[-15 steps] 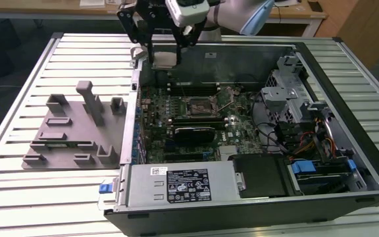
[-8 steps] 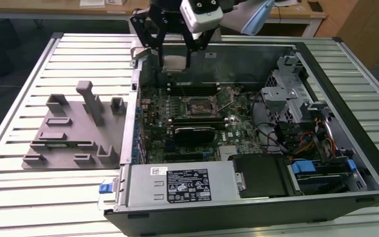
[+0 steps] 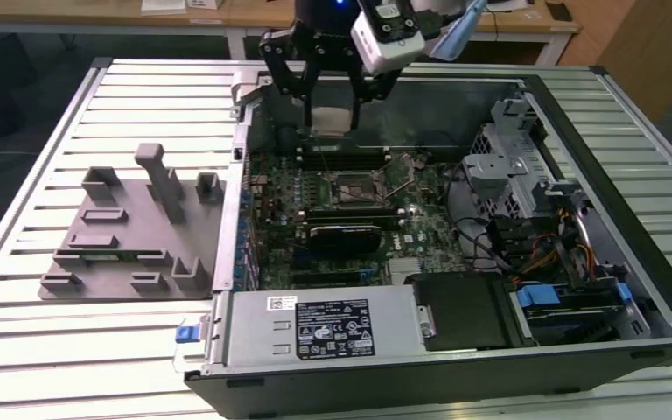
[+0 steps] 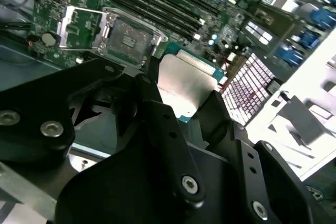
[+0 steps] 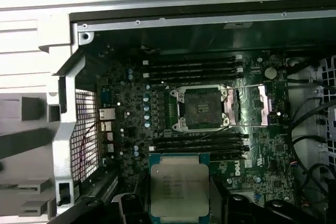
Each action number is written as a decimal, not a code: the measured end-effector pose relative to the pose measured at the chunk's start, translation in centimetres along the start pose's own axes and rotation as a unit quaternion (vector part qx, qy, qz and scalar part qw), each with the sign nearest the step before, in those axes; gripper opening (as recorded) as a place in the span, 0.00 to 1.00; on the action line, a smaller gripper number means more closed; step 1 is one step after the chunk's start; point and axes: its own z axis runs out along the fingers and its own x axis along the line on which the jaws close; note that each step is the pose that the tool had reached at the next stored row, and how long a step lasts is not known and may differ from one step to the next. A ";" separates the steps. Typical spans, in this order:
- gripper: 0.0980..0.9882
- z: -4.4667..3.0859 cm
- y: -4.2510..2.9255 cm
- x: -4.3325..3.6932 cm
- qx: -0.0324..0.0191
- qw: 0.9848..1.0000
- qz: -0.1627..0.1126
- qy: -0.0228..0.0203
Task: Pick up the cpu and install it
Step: 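Pick up the cpu and move it towards the insertion slot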
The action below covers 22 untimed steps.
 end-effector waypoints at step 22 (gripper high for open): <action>0.50 4.02 0.51 -2.80 0.000 1.000 0.000 0.003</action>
